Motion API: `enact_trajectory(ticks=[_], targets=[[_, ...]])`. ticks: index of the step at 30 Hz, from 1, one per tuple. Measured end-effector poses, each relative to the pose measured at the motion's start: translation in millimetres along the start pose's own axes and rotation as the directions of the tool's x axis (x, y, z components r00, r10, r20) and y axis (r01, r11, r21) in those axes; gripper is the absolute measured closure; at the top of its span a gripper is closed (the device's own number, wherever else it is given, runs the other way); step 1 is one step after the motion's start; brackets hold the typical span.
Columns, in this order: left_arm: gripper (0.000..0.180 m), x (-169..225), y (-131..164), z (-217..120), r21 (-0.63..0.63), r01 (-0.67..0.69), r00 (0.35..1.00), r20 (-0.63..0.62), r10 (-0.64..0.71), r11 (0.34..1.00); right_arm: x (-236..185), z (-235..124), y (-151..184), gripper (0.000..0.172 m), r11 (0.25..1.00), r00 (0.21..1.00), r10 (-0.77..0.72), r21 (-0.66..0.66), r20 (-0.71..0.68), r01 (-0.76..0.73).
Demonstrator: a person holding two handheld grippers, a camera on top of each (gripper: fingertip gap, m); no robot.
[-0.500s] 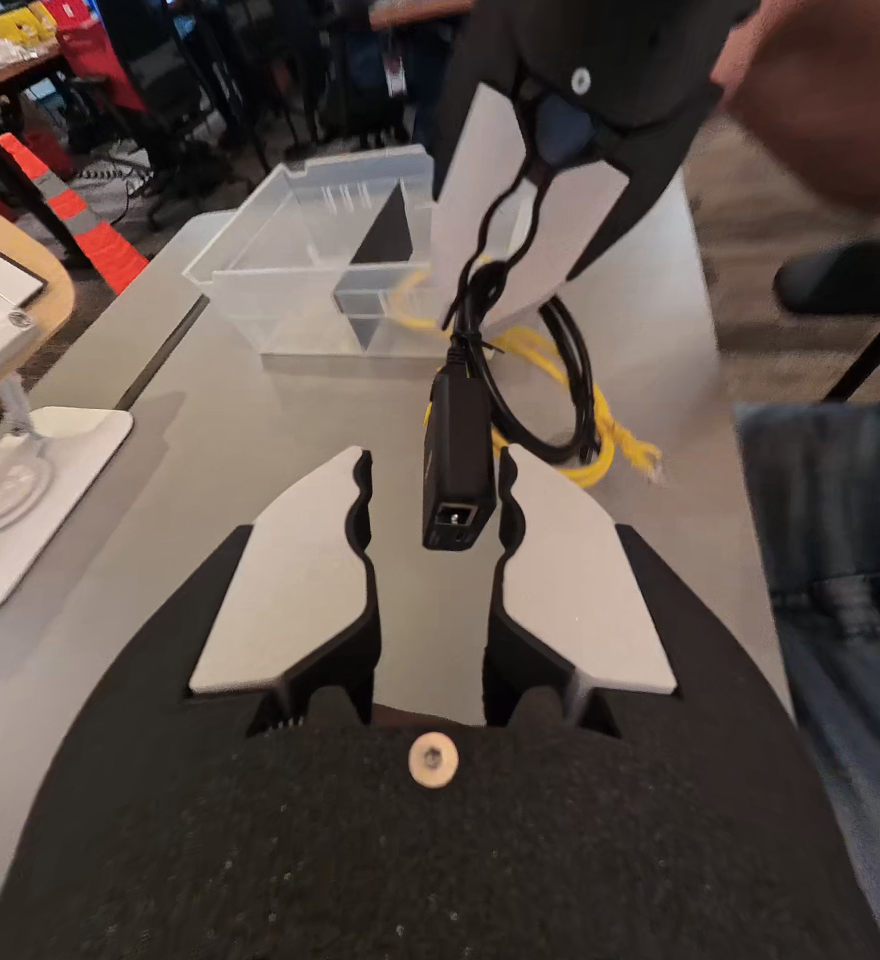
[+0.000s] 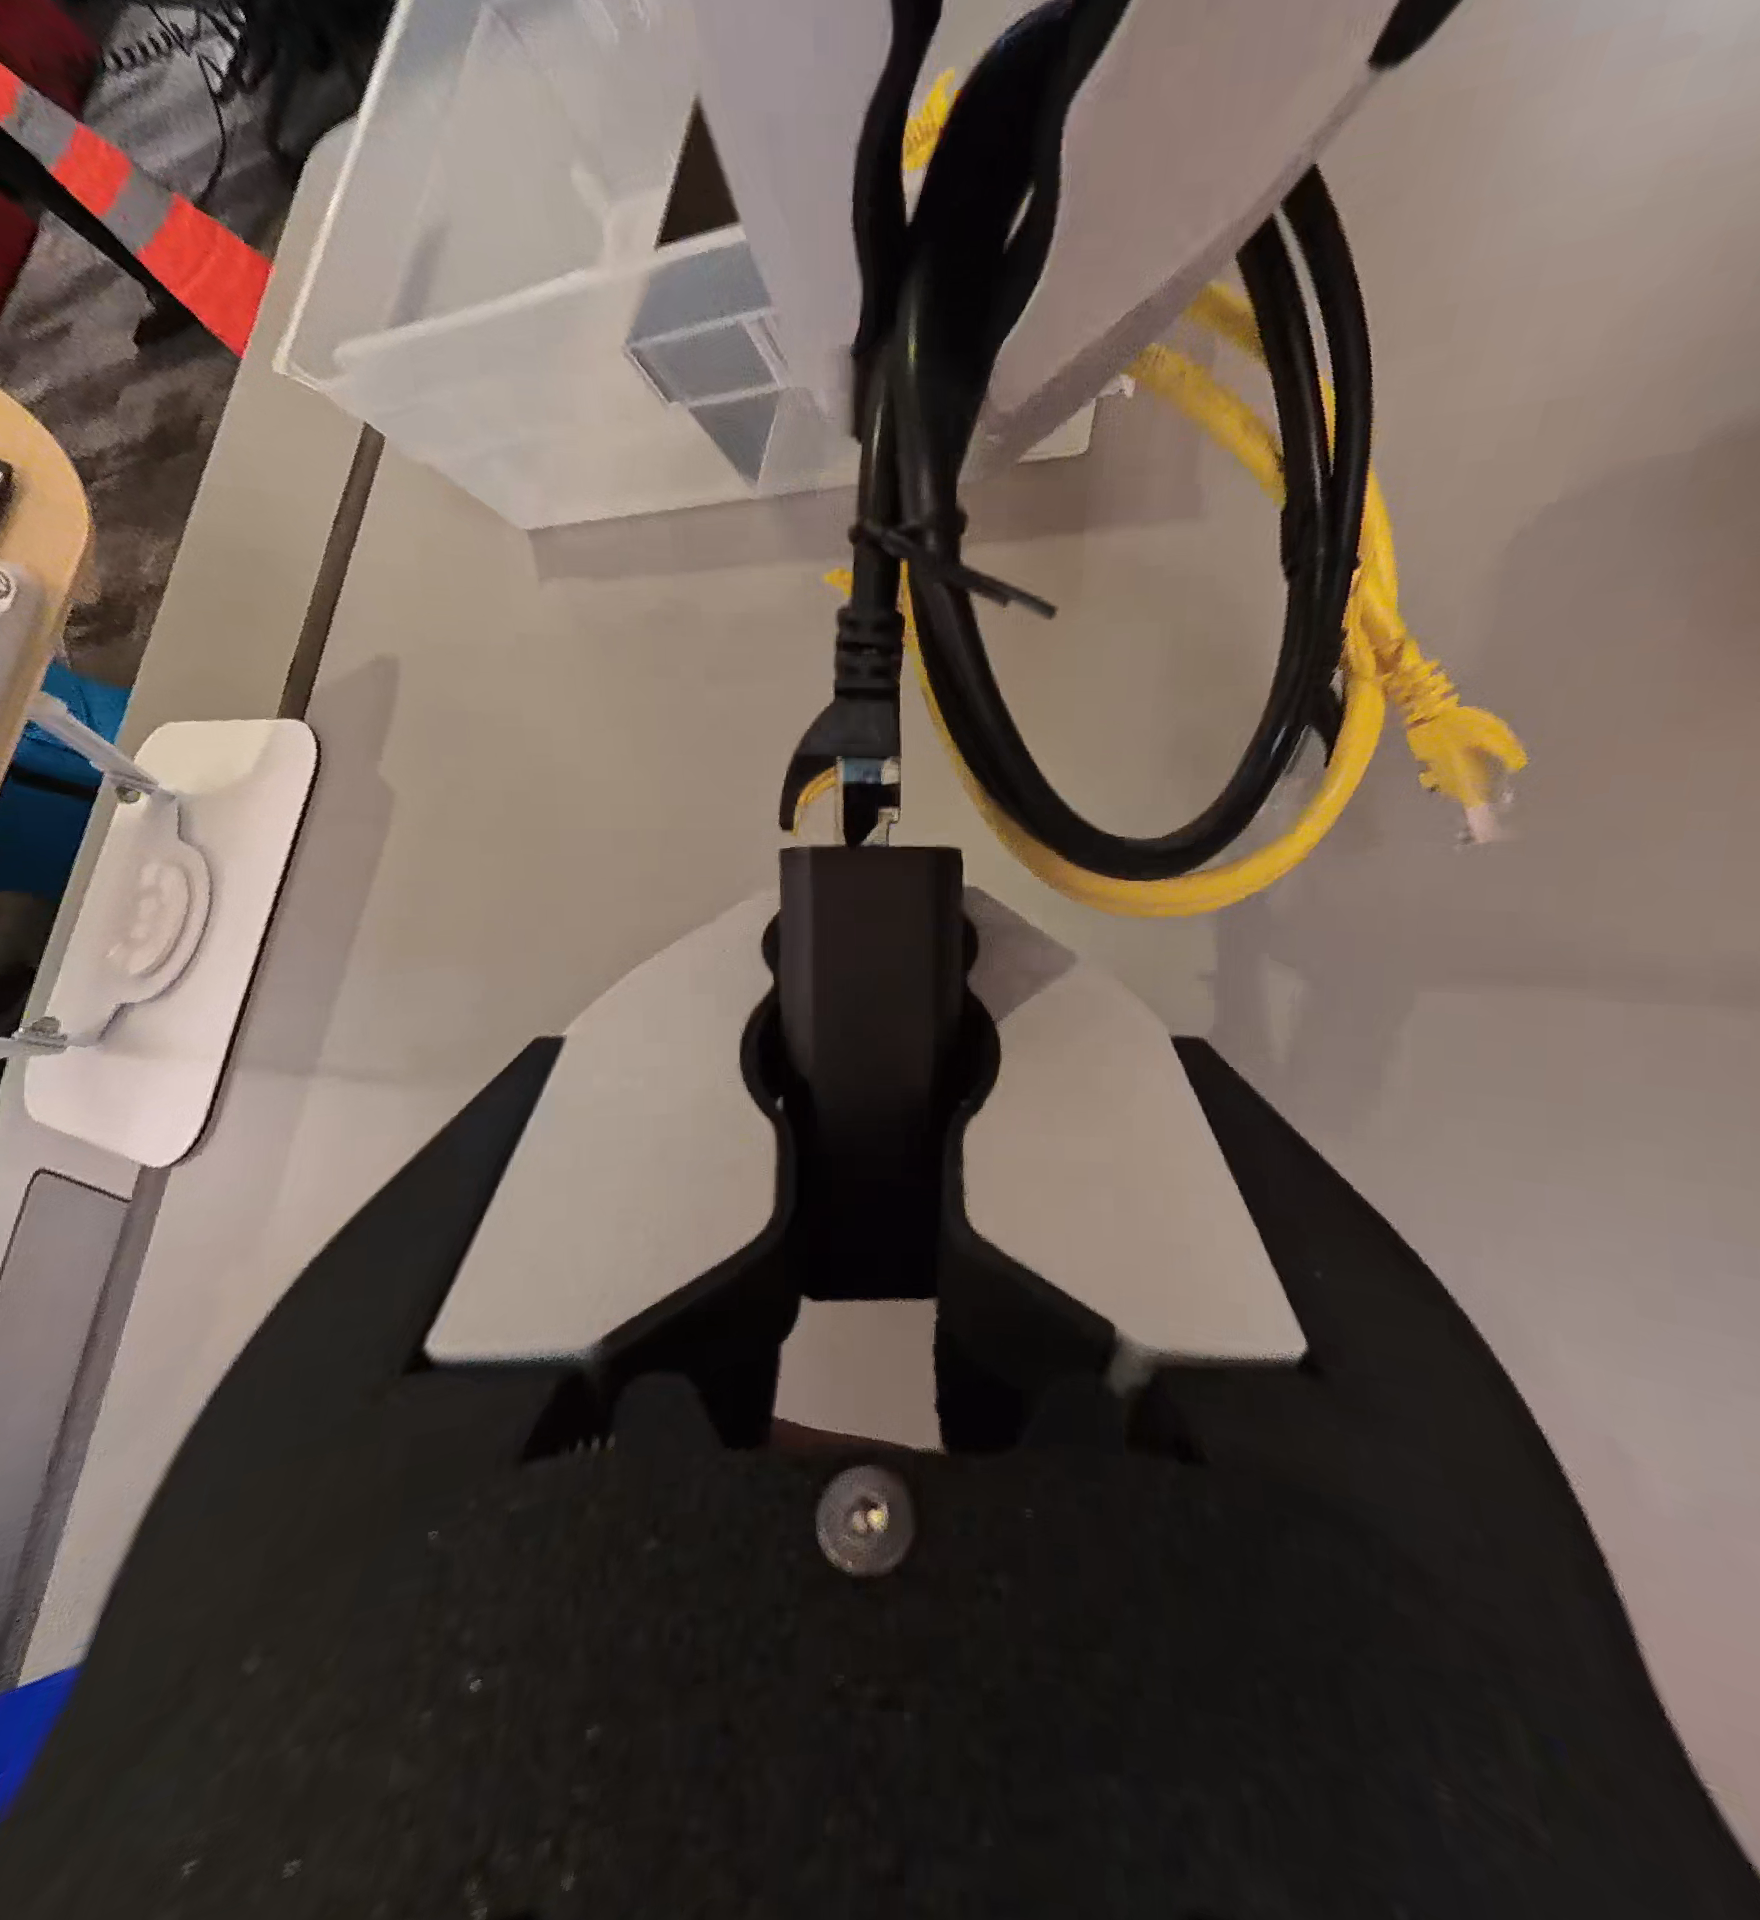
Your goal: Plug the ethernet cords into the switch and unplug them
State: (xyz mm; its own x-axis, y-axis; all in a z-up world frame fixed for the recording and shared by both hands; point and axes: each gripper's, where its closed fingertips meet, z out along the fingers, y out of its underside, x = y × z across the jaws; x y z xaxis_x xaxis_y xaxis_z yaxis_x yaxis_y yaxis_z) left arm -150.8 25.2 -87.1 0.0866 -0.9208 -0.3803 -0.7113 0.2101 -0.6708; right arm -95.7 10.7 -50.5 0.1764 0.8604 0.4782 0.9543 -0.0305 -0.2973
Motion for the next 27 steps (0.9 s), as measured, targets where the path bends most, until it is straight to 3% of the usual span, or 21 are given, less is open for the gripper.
enact_trajectory(ticks=[7,12,15,18,19,21,23,25,27], targets=[[0.155,-2,-2,20,0.075,-0.038,0.997,0.069,0.033,0.996,-14,-22,-20,0.161,0.954,0.959,0.135,0.231,0.250,-0.194],[0.155,-10,-14,20,0.233,-0.001,0.997,0.073,-0.016,0.972,-5,-35,-27,0.152,0.865,0.916,0.171,0.390,0.362,-0.315],[0.155,-12,-21,6,0.412,0.099,0.995,-0.022,-0.099,0.906,26,-76,-33,0.151,0.708,0.948,0.169,0.636,0.268,-0.306],[0.155,-16,-31,-20,0.611,0.260,0.965,-0.196,-0.176,0.748,70,-103,-12,0.158,0.530,0.932,0.322,0.785,0.165,-0.322],[0.155,-21,-34,-27,0.652,0.313,0.949,-0.246,-0.198,0.691,79,-102,-3,0.163,0.477,0.913,0.370,0.808,0.170,-0.344],[0.155,-27,-43,-39,0.700,0.392,0.918,-0.336,-0.209,0.597,74,-83,-2,0.165,0.393,0.880,0.360,0.805,0.310,-0.444],[0.155,-28,-50,-44,0.723,0.415,0.906,-0.386,-0.175,0.552,48,-46,-16,0.154,0.450,0.860,0.276,0.733,0.429,-0.510],[0.154,-22,-54,-41,0.719,0.416,0.898,-0.420,-0.130,0.557,32,-17,-33,0.143,0.502,0.875,0.221,0.719,0.430,-0.480],[0.154,-16,-54,-36,0.699,0.429,0.886,-0.450,-0.114,0.572,25,-5,-50,0.142,0.479,0.874,0.168,0.738,0.455,-0.476]])
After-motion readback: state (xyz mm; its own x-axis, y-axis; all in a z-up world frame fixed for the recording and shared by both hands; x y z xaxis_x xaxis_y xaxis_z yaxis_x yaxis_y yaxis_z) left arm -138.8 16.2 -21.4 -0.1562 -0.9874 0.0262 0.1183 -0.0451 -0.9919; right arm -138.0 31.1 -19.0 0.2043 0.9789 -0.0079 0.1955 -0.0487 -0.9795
